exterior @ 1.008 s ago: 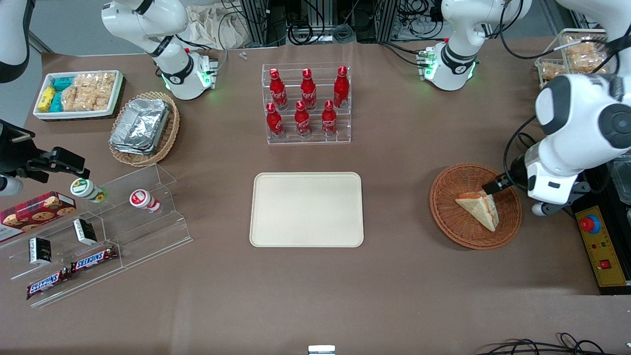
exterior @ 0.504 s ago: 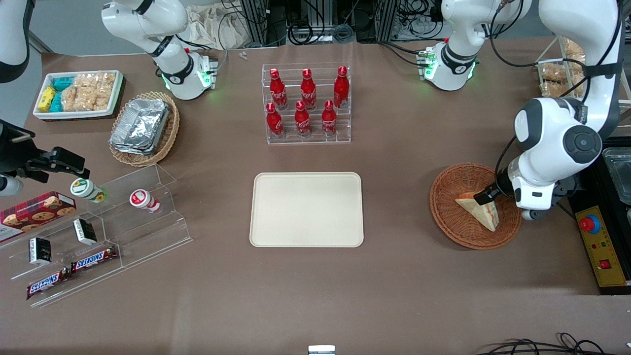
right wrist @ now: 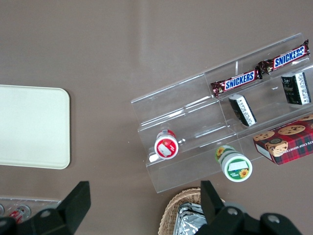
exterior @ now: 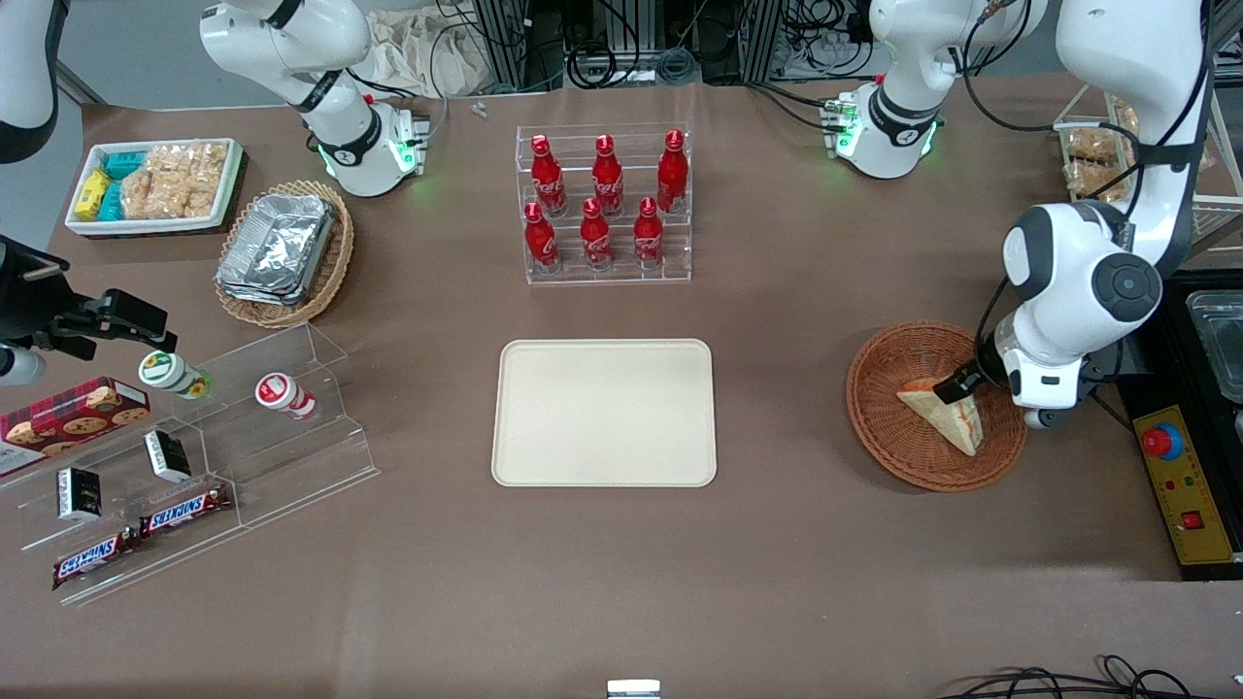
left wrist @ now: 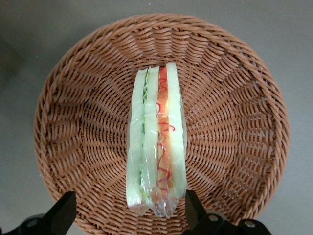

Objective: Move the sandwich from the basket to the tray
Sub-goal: 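Lower the open left gripper around the wrapped sandwich in the basket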

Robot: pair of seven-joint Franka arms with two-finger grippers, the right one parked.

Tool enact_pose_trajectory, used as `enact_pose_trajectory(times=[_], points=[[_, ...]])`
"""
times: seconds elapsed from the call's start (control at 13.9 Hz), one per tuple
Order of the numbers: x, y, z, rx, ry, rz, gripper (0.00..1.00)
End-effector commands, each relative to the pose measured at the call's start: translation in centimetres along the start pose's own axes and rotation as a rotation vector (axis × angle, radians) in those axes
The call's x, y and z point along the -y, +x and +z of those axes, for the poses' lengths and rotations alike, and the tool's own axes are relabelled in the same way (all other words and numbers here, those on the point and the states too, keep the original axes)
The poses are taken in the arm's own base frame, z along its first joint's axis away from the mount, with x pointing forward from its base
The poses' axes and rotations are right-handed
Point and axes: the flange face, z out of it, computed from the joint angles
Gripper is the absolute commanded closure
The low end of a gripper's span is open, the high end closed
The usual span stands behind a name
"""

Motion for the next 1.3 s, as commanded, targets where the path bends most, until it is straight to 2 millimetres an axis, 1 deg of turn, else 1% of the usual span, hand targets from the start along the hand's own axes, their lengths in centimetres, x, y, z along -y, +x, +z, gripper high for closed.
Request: enact_pose_trajectory(times=[0.0, 0.72, 0.79, 0.86, 0.94, 1.01, 1.08, 1.22], points=[[0.2, -0.1, 1.2, -0.019, 0.02, -0.001, 0.0], [-0.2, 0.2, 4.4, -0.025, 0.015, -0.026, 0.01], [-0.3, 0.3, 4.7, -0.032, 0.007, -0.03, 0.1], [-0.4, 0.4, 4.8, -0.038, 0.001, -0.048, 0.4], [-0.5, 0.5, 4.8, -0.038, 0.001, -0.054, 0.72], [-0.6, 0.5, 4.4, -0.044, -0.004, -0.055, 0.93], [-0.7, 0.6, 3.9, -0.05, -0.01, -0.05, 1.0], [-1.0, 0.9, 1.2, -0.08, -0.037, -0.037, 1.0]])
